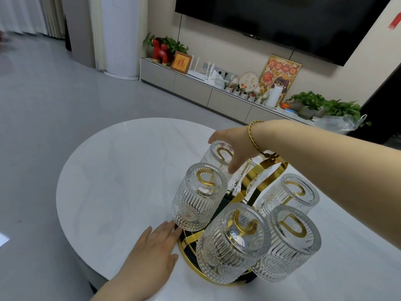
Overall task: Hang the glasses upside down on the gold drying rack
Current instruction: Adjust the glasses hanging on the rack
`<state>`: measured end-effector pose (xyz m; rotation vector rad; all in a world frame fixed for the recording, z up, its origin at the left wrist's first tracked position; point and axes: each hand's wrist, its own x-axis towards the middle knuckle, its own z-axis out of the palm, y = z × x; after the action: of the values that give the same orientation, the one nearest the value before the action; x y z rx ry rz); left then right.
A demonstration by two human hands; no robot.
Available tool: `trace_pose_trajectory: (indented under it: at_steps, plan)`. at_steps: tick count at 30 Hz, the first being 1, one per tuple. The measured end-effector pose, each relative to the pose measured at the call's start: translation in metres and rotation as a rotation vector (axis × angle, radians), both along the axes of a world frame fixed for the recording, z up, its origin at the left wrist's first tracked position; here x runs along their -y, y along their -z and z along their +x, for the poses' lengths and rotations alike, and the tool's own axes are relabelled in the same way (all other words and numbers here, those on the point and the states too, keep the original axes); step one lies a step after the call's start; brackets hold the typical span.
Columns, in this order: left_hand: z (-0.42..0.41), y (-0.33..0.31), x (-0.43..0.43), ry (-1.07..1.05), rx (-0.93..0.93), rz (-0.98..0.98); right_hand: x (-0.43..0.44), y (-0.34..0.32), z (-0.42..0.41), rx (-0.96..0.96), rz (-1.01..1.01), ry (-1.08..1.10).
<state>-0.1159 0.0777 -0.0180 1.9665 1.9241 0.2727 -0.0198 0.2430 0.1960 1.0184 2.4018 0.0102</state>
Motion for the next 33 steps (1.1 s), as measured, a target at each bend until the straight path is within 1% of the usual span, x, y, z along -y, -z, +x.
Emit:
trace_pose_trajectory:
  at_steps: [9,20,24,27,30,33]
  plan:
    - [0.000,-0.001,0.000,0.001,-0.006,-0.006,-0.005,0.007,0.008,-0.095,0.007,0.034]
    - [0.000,0.002,0.000,0.010,0.006,-0.023,-0.005,0.012,0.009,-0.106,-0.029,0.049]
    - [0.000,0.003,0.000,0.011,0.002,-0.025,-0.002,0.000,0.012,-0.206,-0.066,0.060]
    - [0.000,0.002,0.001,0.010,0.001,-0.025,0.007,-0.013,0.014,-0.256,-0.056,-0.001]
    - [0.000,0.002,0.001,0.008,0.006,-0.025,0.025,-0.017,0.013,-0.290,-0.102,-0.074]
    - [0.001,0.001,0.001,0.002,0.014,-0.019,0.045,-0.009,0.006,-0.232,-0.125,-0.152]
